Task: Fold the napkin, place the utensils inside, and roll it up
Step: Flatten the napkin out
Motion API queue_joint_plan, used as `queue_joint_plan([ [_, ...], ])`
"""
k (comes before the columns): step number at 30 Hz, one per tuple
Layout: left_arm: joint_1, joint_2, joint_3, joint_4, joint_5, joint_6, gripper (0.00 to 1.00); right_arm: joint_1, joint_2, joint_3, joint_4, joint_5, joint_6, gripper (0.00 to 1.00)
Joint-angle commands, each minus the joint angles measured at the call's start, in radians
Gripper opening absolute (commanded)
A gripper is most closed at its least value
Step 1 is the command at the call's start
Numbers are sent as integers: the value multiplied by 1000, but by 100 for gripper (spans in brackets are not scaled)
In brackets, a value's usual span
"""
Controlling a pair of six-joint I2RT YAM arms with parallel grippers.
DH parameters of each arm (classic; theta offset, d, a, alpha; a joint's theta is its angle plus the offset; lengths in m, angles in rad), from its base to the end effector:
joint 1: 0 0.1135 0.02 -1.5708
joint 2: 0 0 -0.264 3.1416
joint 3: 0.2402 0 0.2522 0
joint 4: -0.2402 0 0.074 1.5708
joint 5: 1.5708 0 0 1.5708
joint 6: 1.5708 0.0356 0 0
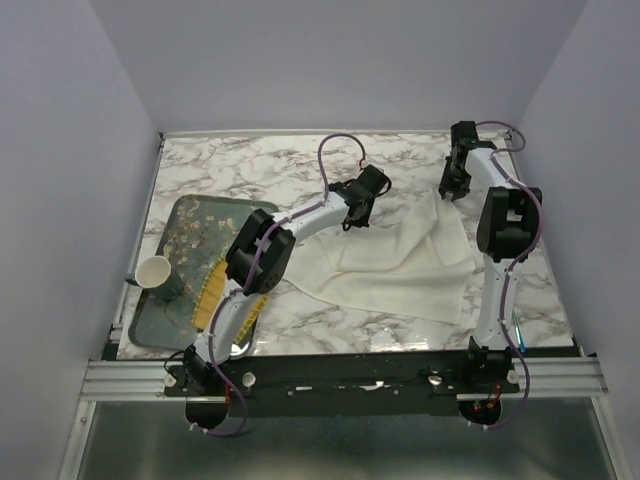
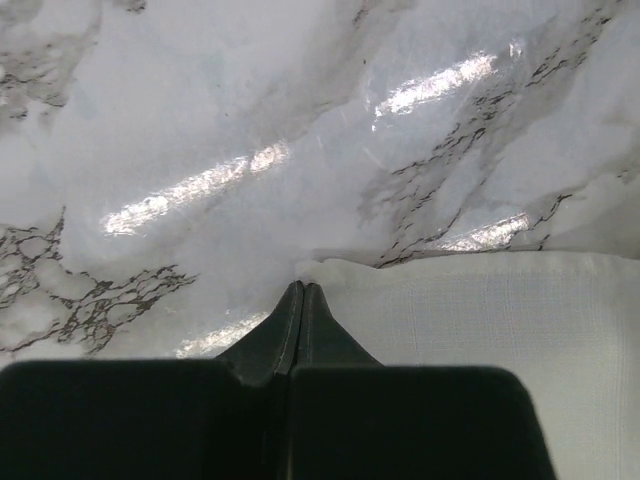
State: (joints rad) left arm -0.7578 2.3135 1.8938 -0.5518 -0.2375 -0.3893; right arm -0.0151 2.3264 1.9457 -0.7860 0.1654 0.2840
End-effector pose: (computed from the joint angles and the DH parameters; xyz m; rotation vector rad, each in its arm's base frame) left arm 0.3747 -0.3430 0.1733 0.3687 2.4833 -0.1692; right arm 0.4935 -0.0133 0.1700 0.4503 2.6788 -0.1485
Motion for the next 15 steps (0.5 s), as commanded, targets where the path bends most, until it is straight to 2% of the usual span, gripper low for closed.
queue_joint_plan([
  [1,34,-101,40,-8,-65,6,0,-2,13,32,-26,-26,-16,23],
  [6,95,-176,21,50,-137,3,0,-2,-71,-14,50,-32,-19,11],
  [7,106,-189,11,68,-140,7,0,-2,-93,-25,60,-21,-16,4],
  [8,120,-206,-4,85,-143,6,0,-2,-125,-48,88,-17,-11,1],
  [15,233,-161,60,186,-86,13,0,-2,-229,-145,259,2,1,1],
])
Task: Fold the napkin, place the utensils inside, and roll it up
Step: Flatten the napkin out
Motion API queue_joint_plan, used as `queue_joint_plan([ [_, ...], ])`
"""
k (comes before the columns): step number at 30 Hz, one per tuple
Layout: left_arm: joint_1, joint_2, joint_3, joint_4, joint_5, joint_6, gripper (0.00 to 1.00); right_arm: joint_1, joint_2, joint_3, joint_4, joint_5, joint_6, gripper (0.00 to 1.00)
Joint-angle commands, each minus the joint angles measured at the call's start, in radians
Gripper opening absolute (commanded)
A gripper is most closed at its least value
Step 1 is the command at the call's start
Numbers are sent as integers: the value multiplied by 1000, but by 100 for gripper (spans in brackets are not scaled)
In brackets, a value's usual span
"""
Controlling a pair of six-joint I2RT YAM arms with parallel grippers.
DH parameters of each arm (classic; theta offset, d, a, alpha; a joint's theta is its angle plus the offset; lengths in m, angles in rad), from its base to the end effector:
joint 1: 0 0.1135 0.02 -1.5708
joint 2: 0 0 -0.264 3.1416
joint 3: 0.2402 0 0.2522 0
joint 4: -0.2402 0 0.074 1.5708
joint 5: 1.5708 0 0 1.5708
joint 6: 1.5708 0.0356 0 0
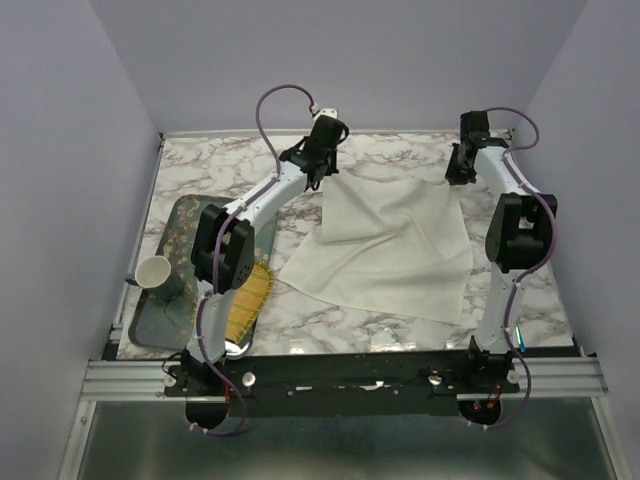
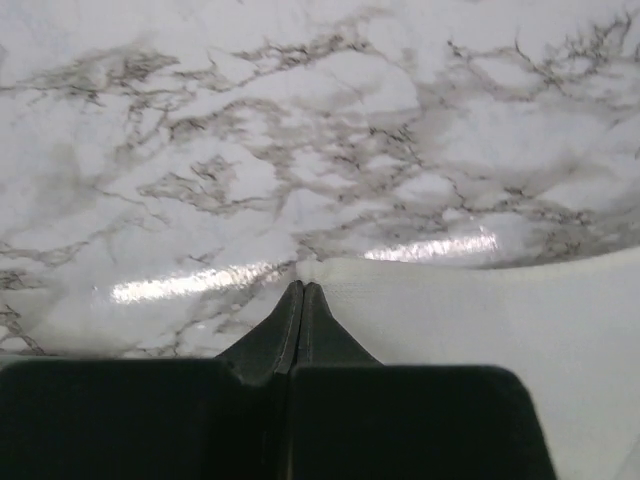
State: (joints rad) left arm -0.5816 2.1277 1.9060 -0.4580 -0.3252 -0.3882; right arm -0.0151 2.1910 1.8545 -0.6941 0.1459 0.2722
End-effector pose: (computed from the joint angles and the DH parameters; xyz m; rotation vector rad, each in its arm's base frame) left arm 0.4203 -0.2627 0.2746 0.0410 2.2138 -0.1710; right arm 0.4805 -0.0124 0.2104 0.4221 2.5523 -0.0957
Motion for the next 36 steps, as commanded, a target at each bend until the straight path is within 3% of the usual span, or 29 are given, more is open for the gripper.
queue_joint_plan([
  [1,77,34,54,107,15,14,0,-2,-93,-55,188,11,12,1],
  [7,140,90,71,248,6,-12,0,-3,-13,50,237,1,13,1],
  [15,196,314,344,246,135,-52,0,-5,110,233,238,1,-7,1],
  [24,267,363,340,357,163,-77,0,-16,188,347,232,-25,-11,5],
  [25,270,367,352,354,163,-69,3,-16,194,373,232,-40,-16,10],
  [26,273,382,388,345,143,-63,14,-16,200,388,231,-42,-34,18],
  [27,273,388,412,308,138,-55,41,-16,205,400,220,-42,-44,22],
  [28,275,397,442,280,143,-31,45,-16,207,428,213,-17,-56,29],
  [29,275,402,502,251,149,-25,50,-16,205,442,199,4,-80,50],
  [32,273,327,506,151,134,-31,60,-16,185,526,78,153,-99,81],
  [34,267,256,447,121,114,-35,70,-16,150,540,-62,167,-71,87],
  [36,252,137,329,90,100,-67,70,-16,37,418,-148,89,17,87],
])
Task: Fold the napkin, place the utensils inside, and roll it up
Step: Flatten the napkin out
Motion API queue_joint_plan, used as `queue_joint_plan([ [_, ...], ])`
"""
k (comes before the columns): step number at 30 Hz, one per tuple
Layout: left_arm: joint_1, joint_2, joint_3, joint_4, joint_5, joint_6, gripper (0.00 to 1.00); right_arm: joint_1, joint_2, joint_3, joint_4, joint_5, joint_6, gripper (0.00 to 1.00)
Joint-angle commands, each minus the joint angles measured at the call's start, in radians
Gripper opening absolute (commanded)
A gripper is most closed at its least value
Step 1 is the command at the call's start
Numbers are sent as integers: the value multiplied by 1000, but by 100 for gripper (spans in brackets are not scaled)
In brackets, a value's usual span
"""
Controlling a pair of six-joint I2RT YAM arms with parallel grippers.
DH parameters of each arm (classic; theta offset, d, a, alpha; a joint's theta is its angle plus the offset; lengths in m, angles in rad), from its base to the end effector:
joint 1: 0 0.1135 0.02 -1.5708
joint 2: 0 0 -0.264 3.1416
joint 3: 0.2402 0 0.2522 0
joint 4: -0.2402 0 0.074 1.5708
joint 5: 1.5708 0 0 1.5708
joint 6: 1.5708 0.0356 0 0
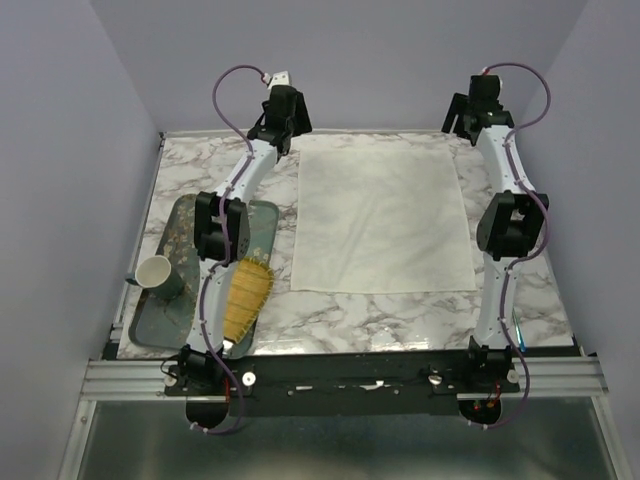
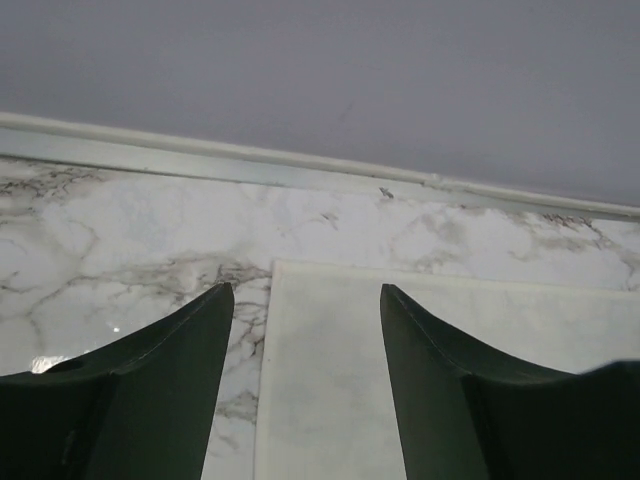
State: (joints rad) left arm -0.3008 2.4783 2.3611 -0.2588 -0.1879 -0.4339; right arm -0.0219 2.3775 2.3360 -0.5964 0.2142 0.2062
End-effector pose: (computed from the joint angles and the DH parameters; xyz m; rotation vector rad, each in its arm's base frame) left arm 0.5556 -0.1654 0.2670 -0.2541 1.9354 -0.3047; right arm 0.5449 -0.0195 0.2812 0.3673 2.1640 -0.1331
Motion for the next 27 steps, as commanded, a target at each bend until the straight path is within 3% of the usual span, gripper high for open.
queue_joint_plan([
  [1,-35,-252,-172,-120,-19,-43,70,-9,-200,-155,-255,-84,120,87],
  [2,-43,-321,-259,-135,2,-83,68,-9,-255,-253,-249,-148,149,87],
  [3,-50,-353,-305,-158,22,-101,63,-7,-388,-493,-187,-206,194,86],
  [4,-79,-386,-354,-166,65,-109,61,-6,-449,-608,-142,-302,220,86],
  [6,-125,-487,-515,-168,79,-100,59,-6,-616,-903,-13,-366,260,82],
  [8,-184,-562,-633,-177,85,-91,59,-4,-690,-1022,10,-378,278,70],
  [10,-207,-602,-715,-197,125,-124,55,3,-753,-1140,12,-424,254,66],
  [11,-234,-645,-805,-192,161,-126,53,19,-770,-1174,12,-418,245,61],
  [17,-325,-795,-1118,-96,153,-134,51,131,-915,-1423,67,-377,231,56],
  [22,-340,-828,-1169,-82,143,-138,50,129,-914,-1494,96,-222,328,49],
  [27,-347,-841,-1203,-76,113,-163,50,106,-832,-1512,72,-197,351,40],
])
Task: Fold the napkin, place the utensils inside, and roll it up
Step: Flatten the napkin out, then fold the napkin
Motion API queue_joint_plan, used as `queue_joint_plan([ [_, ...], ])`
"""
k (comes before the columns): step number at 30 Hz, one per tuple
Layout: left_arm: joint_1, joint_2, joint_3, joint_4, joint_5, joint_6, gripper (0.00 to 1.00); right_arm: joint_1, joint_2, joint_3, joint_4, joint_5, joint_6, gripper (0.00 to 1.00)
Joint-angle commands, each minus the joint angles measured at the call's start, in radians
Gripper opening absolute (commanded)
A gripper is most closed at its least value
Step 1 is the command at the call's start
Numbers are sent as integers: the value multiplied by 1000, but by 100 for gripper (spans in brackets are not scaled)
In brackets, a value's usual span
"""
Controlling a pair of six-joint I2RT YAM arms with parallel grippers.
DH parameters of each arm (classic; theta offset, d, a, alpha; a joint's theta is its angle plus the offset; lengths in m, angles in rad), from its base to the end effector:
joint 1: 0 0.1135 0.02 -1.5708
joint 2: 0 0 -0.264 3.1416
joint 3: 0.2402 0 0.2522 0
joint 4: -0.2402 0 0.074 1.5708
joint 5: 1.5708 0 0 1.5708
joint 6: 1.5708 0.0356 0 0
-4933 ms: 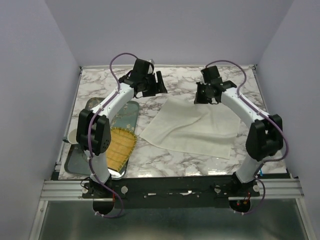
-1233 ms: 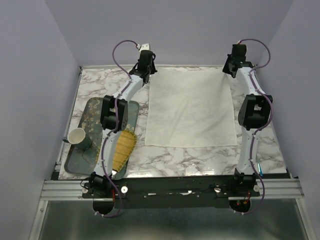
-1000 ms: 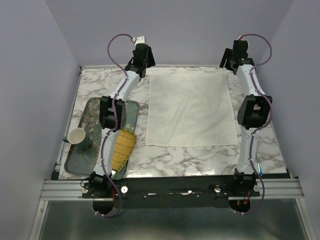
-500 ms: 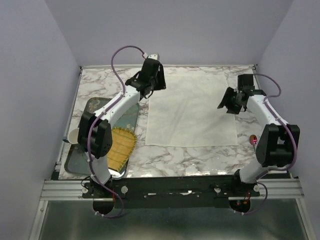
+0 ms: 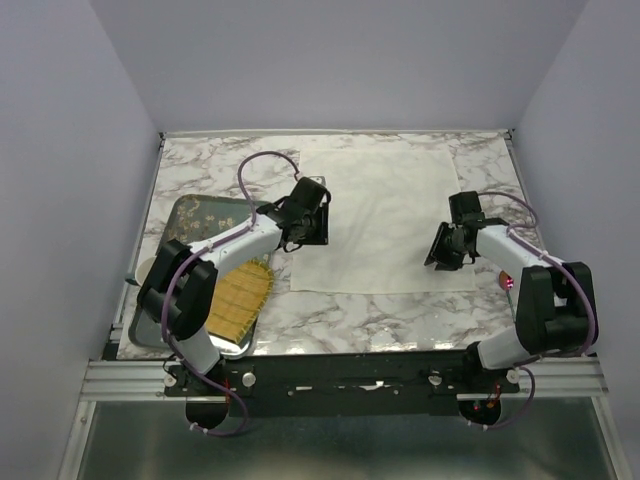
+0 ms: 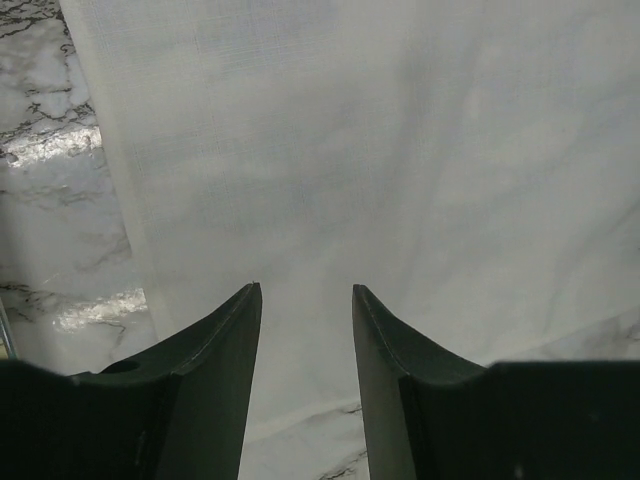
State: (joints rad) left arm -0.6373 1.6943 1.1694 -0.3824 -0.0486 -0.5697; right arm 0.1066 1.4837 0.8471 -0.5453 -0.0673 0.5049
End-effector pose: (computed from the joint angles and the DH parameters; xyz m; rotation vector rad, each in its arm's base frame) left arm 0.2920 -0.2140 0.2183 0.0644 2.5321 -0.4445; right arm 0.2694 0.0312 0.1778 0.5319 2.7284 0.2540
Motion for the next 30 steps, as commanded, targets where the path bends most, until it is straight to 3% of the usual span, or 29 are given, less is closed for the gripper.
queue_joint_plan([
  [1,-9,-58,-16,50,-36,-30,50,-24,69,-29,21,90,57,40],
  [10,-2,-143,-53,42,-123,-38,51,-102,-16,-134,-1,133,106,40],
  [18,1,-113,-39,36,-62,-53,52,-102,-115,-60,-62,241,58,43],
  [24,-1,-38,-68,45,-23,-56,47,-195,-66,-77,-70,248,76,43],
  [30,-13,-33,-186,68,-36,-76,35,-271,-60,-100,-51,235,69,43],
])
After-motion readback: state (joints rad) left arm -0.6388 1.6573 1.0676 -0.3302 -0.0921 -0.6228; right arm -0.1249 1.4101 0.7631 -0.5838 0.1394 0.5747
